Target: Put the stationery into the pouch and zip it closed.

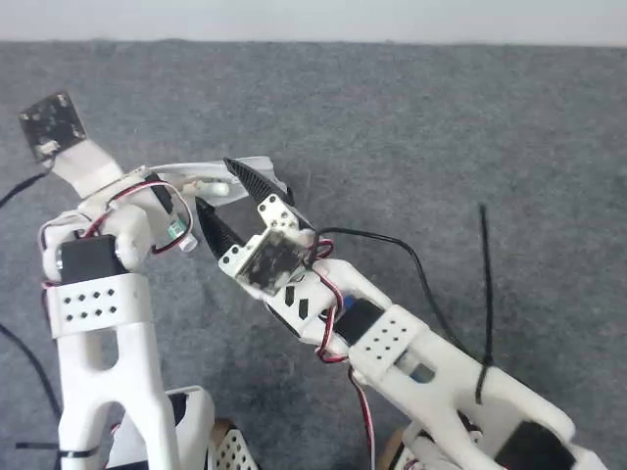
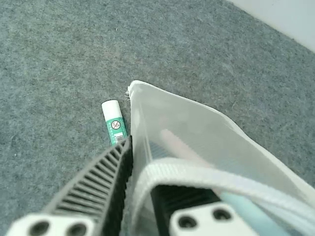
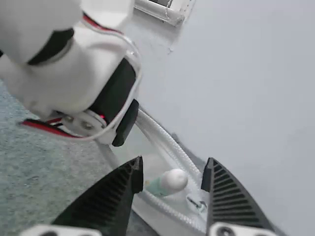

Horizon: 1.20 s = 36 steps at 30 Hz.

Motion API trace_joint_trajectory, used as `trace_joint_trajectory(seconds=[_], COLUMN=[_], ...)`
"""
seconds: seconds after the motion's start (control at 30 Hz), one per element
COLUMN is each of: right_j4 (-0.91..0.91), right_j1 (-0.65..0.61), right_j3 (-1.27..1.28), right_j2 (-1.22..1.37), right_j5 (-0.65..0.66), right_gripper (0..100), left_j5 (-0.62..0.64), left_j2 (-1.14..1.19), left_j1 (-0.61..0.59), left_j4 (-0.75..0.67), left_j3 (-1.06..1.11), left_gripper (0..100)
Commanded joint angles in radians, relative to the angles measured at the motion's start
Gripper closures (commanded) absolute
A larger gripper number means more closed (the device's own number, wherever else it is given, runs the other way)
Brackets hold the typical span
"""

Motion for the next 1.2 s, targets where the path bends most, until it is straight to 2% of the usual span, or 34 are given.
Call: trace_joint_trajectory(seconds=[0.0,0.17,0.37,0.67,0.8,1.17], right_j4=[0.101,0.117,0.116,0.139,0.196,0.194], right_j1=[-0.002,-0.002,-0.004,-0.008,-0.012,-0.018], right_j3=[-0.060,-0.054,-0.054,-0.008,-0.014,-0.025], right_j2=[-0.076,-0.084,-0.087,-0.236,-0.237,-0.188], right_j5=[-0.095,-0.106,-0.101,-0.103,-0.107,-0.110], right_gripper=[81.5,82.5,92.6,89.4,89.3,89.4], left_j5=[0.012,0.012,0.011,0.011,0.011,0.011], left_j2=[-0.008,-0.009,-0.011,-0.012,-0.012,-0.011], left_j1=[-0.006,-0.006,-0.008,-0.008,-0.006,-0.005], left_j4=[-0.034,-0.035,-0.035,-0.035,-0.035,-0.034], left_j3=[-0.010,-0.008,-0.008,-0.008,-0.008,-0.008], left_gripper=[99,99,99,99,99,99])
